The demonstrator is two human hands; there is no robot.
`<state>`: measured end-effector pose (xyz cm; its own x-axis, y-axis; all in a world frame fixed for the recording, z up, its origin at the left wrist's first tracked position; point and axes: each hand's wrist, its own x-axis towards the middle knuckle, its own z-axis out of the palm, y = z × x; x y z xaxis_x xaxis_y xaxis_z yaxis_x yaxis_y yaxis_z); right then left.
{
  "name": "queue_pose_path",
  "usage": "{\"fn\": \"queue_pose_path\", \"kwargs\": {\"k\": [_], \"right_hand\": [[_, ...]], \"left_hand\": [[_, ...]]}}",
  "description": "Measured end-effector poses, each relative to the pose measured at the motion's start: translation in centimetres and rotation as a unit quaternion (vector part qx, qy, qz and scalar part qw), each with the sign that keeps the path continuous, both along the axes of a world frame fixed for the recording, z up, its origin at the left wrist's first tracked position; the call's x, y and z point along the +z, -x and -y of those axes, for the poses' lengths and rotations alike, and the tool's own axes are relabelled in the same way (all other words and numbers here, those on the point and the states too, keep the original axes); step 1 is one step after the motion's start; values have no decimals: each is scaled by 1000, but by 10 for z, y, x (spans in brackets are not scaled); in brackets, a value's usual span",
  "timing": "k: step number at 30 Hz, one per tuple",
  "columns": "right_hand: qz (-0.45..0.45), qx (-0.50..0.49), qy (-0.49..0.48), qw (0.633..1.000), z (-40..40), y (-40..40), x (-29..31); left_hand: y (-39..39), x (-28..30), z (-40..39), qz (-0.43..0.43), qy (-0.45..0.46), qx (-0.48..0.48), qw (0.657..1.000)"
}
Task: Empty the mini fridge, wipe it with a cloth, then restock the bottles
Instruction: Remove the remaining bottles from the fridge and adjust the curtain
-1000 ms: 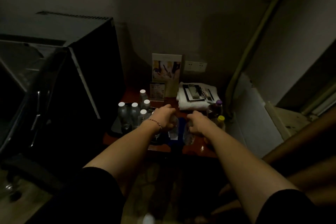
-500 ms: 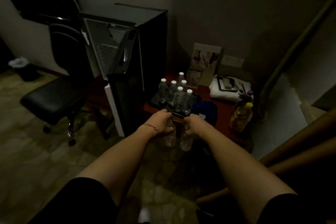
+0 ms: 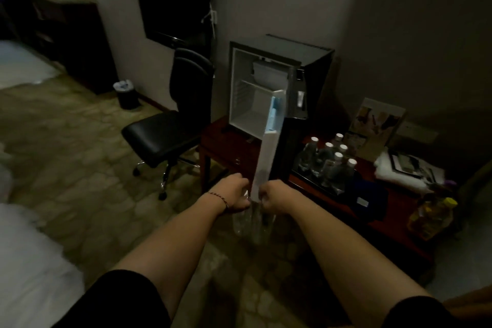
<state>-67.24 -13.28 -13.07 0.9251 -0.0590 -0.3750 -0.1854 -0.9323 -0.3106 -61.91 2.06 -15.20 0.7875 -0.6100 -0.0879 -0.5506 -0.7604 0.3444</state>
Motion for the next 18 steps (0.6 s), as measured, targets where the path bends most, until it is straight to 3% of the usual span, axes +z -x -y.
{"fn": "queue_pose_path", "kwargs": {"k": [8,18], "right_hand": [[15,47,18,999,-102,-72,12],[36,93,39,994,-167,-195,0]], "left_hand": [[-80,11,-132,18,5,47,999],[-203,-13,-215,8,24,89,996]]}}
